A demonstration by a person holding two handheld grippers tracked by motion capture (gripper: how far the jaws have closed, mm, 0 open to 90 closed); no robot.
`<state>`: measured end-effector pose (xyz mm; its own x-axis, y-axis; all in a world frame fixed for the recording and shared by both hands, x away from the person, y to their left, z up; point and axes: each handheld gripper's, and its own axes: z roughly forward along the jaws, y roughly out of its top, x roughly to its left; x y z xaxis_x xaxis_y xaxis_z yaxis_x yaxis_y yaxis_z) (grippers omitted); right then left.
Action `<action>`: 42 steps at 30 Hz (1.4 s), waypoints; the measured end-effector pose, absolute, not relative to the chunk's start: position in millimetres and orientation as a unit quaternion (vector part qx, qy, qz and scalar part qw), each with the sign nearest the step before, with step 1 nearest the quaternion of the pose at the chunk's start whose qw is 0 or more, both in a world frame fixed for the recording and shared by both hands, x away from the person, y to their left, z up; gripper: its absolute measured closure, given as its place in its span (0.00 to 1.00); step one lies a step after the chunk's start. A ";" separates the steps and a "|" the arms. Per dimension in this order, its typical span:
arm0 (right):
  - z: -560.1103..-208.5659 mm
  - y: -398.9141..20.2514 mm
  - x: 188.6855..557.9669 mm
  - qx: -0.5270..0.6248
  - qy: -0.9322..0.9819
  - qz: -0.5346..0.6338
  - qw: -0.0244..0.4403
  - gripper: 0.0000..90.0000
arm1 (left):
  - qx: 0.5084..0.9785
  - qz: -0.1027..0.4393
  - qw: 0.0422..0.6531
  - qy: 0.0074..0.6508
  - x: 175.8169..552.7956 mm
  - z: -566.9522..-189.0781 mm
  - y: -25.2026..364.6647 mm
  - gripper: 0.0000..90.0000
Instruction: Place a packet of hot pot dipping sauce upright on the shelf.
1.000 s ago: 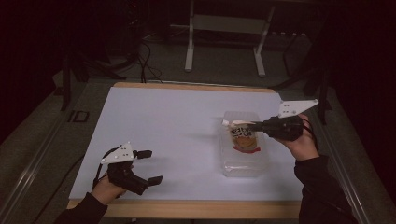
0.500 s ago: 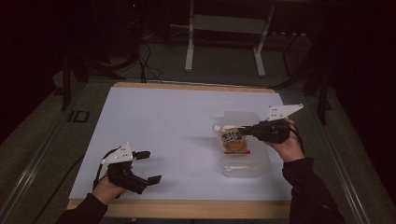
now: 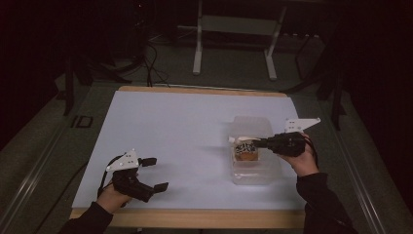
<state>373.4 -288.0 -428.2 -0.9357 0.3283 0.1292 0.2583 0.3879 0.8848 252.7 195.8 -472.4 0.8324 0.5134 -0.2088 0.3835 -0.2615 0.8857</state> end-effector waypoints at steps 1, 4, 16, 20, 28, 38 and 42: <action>-428.2 -289.7 372.7 0.178 0.833 0.523 0.037 0.99 | 0.792 0.060 0.538 0.283 252.7 -472.5 195.6 0.01; -428.5 -296.4 370.1 0.189 0.833 0.518 0.047 0.96 | 0.792 0.060 0.537 0.282 252.7 -472.8 195.1 0.01; -427.7 -317.4 365.9 0.226 0.827 0.511 0.063 0.81 | 0.796 0.062 0.533 0.280 252.7 -473.8 192.8 0.01; -417.6 -321.4 363.8 0.229 0.820 0.518 0.079 0.77 | 0.797 0.063 0.532 0.279 252.6 -473.9 192.7 0.01; -398.4 -316.5 349.7 0.234 0.818 0.518 0.093 0.63 | 0.797 0.064 0.531 0.279 251.8 -474.4 192.0 0.01; -389.8 -294.3 324.1 0.248 0.811 0.518 0.109 0.23 | 0.802 0.074 0.524 0.276 250.4 -474.0 191.4 0.01; -387.4 -287.3 311.5 0.242 0.809 0.522 0.120 0.14 | 0.804 0.077 0.523 0.273 248.7 -473.3 191.1 0.01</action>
<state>311.5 -287.3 -387.4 -0.8536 0.5176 0.0586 0.2668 0.3378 0.9026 248.7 191.1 -473.3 0.8389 0.5199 -0.1614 0.3584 -0.3043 0.8826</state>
